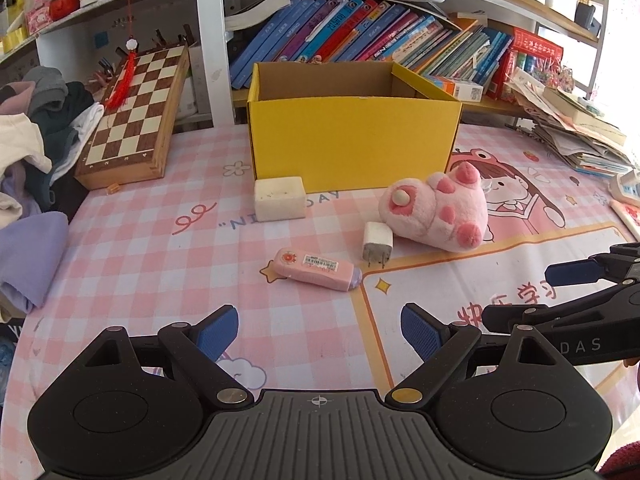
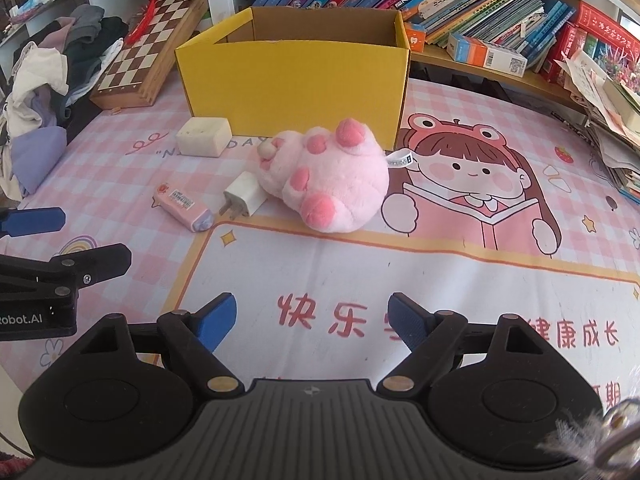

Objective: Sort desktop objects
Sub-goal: 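Move the open right tool toward the pink plush pig, then close the right tool on the pink plush pig and lift it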

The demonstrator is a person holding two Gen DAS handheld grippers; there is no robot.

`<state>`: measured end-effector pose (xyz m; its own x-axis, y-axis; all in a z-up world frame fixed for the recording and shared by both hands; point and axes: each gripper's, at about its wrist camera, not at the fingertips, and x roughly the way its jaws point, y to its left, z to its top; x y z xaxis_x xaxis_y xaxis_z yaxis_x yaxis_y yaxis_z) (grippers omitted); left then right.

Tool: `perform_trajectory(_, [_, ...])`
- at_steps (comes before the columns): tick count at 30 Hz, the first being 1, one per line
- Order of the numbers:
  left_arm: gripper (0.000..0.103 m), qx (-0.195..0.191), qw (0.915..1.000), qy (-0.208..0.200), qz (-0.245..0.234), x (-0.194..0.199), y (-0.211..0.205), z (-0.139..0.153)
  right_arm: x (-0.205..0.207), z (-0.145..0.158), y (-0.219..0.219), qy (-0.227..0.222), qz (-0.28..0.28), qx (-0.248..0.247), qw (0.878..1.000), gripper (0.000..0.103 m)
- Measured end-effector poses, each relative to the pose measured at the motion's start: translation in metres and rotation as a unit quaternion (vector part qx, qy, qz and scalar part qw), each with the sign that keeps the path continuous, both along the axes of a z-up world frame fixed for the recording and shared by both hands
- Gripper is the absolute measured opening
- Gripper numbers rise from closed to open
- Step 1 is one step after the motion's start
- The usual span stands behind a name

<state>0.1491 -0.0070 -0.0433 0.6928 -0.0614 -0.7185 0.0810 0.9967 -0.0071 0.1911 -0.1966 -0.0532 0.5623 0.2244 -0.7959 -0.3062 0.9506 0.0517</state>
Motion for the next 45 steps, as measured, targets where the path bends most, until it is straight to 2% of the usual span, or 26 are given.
perform_trajectory(6, [0.090, 0.007, 0.9999, -0.001, 0.015, 0.010, 0.000, -0.001, 0.017, -0.001, -0.005, 0.001, 0.002, 0.009, 1.000, 0.083])
perform_trajectory(23, [0.090, 0.030, 0.9984, 0.031, 0.035, 0.032, -0.012, -0.013, 0.068, -0.014, -0.015, 0.014, 0.006, 0.034, 0.999, 0.083])
perform_trajectory(31, [0.090, 0.036, 0.9977, 0.038, 0.043, 0.041, -0.016, -0.015, 0.094, -0.019, -0.009, 0.011, 0.018, 0.030, 0.999, 0.083])
perform_trajectory(36, [0.090, 0.038, 0.9968, 0.042, 0.056, 0.042, -0.013, -0.016, 0.105, -0.027, -0.002, 0.014, 0.031, 0.019, 0.999, 0.075])
perform_trajectory(40, [0.090, 0.040, 0.9959, 0.046, 0.067, 0.043, -0.011, -0.016, 0.111, -0.033, -0.003, 0.021, 0.029, 0.020, 0.999, 0.058])
perform_trajectory(45, [0.090, 0.040, 0.9956, 0.049, 0.070, 0.047, -0.011, -0.018, 0.112, -0.035, -0.008, 0.023, 0.025, 0.029, 0.999, 0.052])
